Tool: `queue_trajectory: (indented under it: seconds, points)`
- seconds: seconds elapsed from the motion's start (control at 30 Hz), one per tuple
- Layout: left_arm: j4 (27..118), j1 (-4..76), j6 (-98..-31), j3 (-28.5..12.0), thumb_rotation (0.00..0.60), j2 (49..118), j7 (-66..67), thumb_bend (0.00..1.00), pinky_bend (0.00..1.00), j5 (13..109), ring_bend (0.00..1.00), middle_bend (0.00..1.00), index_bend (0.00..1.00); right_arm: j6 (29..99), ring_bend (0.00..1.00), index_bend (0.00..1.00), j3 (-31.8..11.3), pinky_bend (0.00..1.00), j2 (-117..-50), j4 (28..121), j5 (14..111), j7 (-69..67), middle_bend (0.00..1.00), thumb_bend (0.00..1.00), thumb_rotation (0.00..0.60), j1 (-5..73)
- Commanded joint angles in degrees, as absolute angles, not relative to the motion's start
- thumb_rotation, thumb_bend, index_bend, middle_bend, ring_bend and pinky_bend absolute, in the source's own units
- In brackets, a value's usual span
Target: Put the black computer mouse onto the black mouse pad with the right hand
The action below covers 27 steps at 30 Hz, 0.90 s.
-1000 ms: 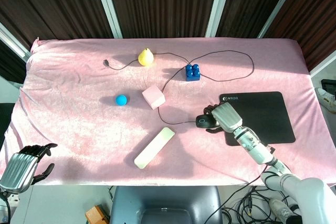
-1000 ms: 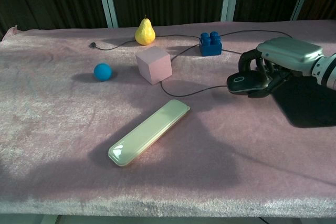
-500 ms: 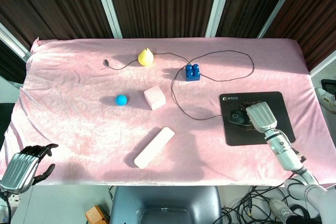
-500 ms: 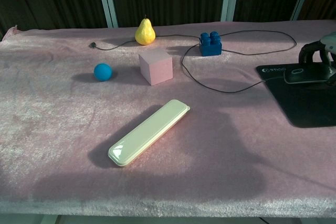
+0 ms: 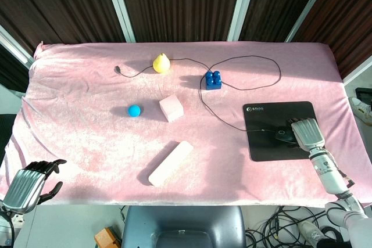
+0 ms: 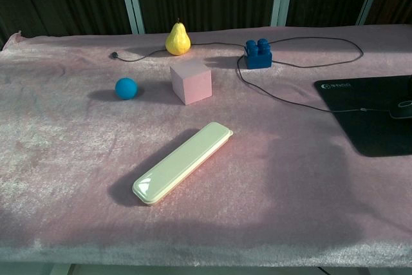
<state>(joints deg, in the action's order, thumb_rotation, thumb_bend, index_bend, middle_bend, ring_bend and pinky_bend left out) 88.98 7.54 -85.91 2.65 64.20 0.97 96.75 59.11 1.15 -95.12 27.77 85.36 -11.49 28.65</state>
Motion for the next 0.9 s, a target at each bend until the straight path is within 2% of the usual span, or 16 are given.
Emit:
queue_trajectory:
  seconds: [0.03, 0.17, 0.37, 0.47, 0.53, 0.6, 0.7, 0.83, 0.87, 0.9]
  points:
    - [88.95, 7.5, -86.02, 2.64, 0.6, 64.21, 0.89, 0.31, 0.47, 96.75, 0.42, 0.5, 0.31, 58.04, 0.55, 0.65, 1.58, 0.62, -96.1, 26.2, 85.83, -12.63, 0.57, 0.33, 0.6, 28.36]
    - [88.85, 7.37, -86.37, 2.59, 0.6, 64.2, 0.69, 0.31, 0.47, 96.75, 0.42, 0.5, 0.31, 57.98, 0.44, 0.5, 1.77, 0.53, -96.3, 25.38, 86.38, -14.26, 0.49, 0.33, 0.6, 28.19]
    - [88.82, 7.34, -86.44, 2.57, 0.6, 64.2, 0.63, 0.31, 0.47, 96.72, 0.42, 0.5, 0.31, 59.71, 0.14, 0.04, 1.88, 0.19, -94.58, 27.75, 87.29, -17.68, 0.18, 0.33, 0.6, 27.7]
    - [88.8, 7.35, -86.4, 2.62, 0.6, 64.24, 0.78, 0.31, 0.47, 96.79, 0.42, 0.5, 0.31, 64.25, 0.03, 0.0, 1.55, 0.08, -92.1, 32.28, 88.15, -20.09, 0.05, 0.33, 0.6, 26.92]
    - [88.77, 7.38, -86.33, 2.65, 0.6, 64.3, 1.01, 0.31, 0.46, 96.84, 0.42, 0.5, 0.31, 68.94, 0.01, 0.0, 1.25, 0.05, -89.67, 36.94, 89.08, -21.29, 0.02, 0.33, 0.6, 26.1]
    - [88.79, 7.39, -86.27, 2.67, 0.6, 64.39, 1.23, 0.31, 0.47, 96.86, 0.42, 0.5, 0.31, 73.16, 0.0, 0.0, 1.0, 0.05, -86.93, 42.19, 89.92, -21.28, 0.01, 0.33, 0.6, 25.15]
    - [88.78, 7.4, -86.25, 2.69, 0.6, 64.5, 1.65, 0.31, 0.47, 96.94, 0.42, 0.5, 0.31, 78.29, 0.0, 0.0, 0.1, 0.05, -81.01, 54.88, 89.41, -16.14, 0.01, 0.33, 0.6, 22.55]
    - [88.82, 7.4, -86.26, 2.67, 0.6, 64.57, 1.78, 0.31, 0.47, 96.94, 0.42, 0.5, 0.31, 79.03, 0.0, 0.0, -0.26, 0.05, -77.53, 63.02, 87.86, -11.11, 0.01, 0.33, 0.6, 20.93]
    - [88.83, 7.4, -86.26, 2.66, 0.6, 64.62, 1.86, 0.31, 0.46, 96.94, 0.42, 0.5, 0.31, 79.51, 0.0, 0.0, -0.42, 0.05, -75.96, 67.09, 86.73, -8.54, 0.01, 0.33, 0.6, 19.85]
    - [88.82, 7.44, -86.18, 2.69, 0.6, 64.71, 2.13, 0.31, 0.46, 97.01, 0.42, 0.5, 0.31, 81.07, 0.0, 0.0, -0.42, 0.05, -72.87, 75.47, 85.07, -3.04, 0.01, 0.33, 0.6, 17.74]
